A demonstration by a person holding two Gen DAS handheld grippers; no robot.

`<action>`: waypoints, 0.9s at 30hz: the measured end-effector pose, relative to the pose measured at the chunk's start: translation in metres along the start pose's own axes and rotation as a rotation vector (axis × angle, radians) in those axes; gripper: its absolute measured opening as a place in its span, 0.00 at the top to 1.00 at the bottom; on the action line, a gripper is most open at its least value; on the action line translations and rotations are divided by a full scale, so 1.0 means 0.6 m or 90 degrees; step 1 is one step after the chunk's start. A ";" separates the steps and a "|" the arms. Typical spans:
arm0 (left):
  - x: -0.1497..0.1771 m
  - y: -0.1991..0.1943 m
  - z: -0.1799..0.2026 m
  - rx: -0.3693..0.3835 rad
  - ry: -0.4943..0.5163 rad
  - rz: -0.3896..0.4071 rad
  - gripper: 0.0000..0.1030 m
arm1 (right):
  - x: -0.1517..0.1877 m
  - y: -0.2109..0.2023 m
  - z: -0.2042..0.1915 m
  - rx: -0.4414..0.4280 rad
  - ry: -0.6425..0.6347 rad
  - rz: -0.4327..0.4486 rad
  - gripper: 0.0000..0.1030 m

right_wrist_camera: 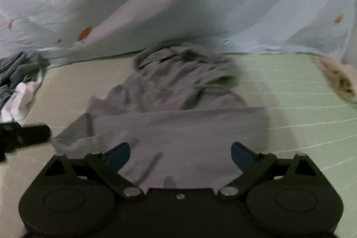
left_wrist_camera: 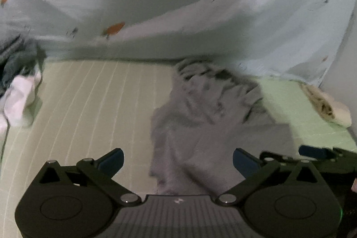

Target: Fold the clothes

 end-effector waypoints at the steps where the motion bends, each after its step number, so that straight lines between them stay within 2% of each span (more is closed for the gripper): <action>1: 0.002 0.006 -0.007 -0.008 -0.002 -0.007 0.01 | -0.003 0.010 -0.010 -0.014 -0.008 -0.004 0.15; 4: 0.006 0.020 -0.023 -0.027 0.001 -0.018 0.01 | -0.013 0.046 -0.035 -0.055 -0.031 -0.021 0.23; 8: 0.010 0.029 -0.035 -0.029 0.011 -0.027 0.01 | -0.007 0.095 -0.060 -0.104 -0.044 -0.078 0.33; 10: 0.008 0.029 -0.037 -0.019 0.010 -0.024 0.01 | -0.003 0.102 -0.065 -0.119 -0.044 -0.079 0.32; 11: 0.007 0.028 -0.038 -0.013 0.009 -0.023 0.01 | -0.002 0.104 -0.066 -0.125 -0.045 -0.077 0.35; 13: 0.005 0.029 -0.039 -0.004 0.004 -0.022 0.01 | -0.003 0.103 -0.070 -0.140 -0.051 -0.073 0.60; 14: 0.004 0.029 -0.039 -0.007 0.004 -0.021 0.01 | -0.004 0.102 -0.071 -0.147 -0.057 -0.073 0.75; 16: 0.002 0.030 -0.039 -0.014 0.005 -0.020 0.01 | -0.009 0.100 -0.074 -0.157 -0.074 -0.071 0.89; 17: 0.001 0.030 -0.037 -0.016 0.005 -0.019 0.01 | -0.012 0.095 -0.074 -0.158 -0.087 -0.065 0.92; 21: -0.006 0.029 -0.027 -0.025 0.018 -0.011 0.01 | -0.043 0.048 -0.031 -0.120 -0.049 0.009 0.92; 25: -0.011 0.034 -0.011 -0.036 0.044 -0.006 0.01 | -0.054 -0.023 0.067 0.013 0.061 0.081 0.93; 27: -0.008 0.044 -0.003 -0.041 0.052 -0.013 0.01 | -0.038 -0.037 0.114 0.079 0.082 0.069 0.92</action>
Point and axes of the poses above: each gripper's, at about its wrist camera, not at the fingertips, and y roughly the way its jaws point, z to its right, x to its underside, the point moved 5 cm from there along y, roughly the way its jaws point, and after that the axes turned 7 degrees about -y, right-handed, at the moved point
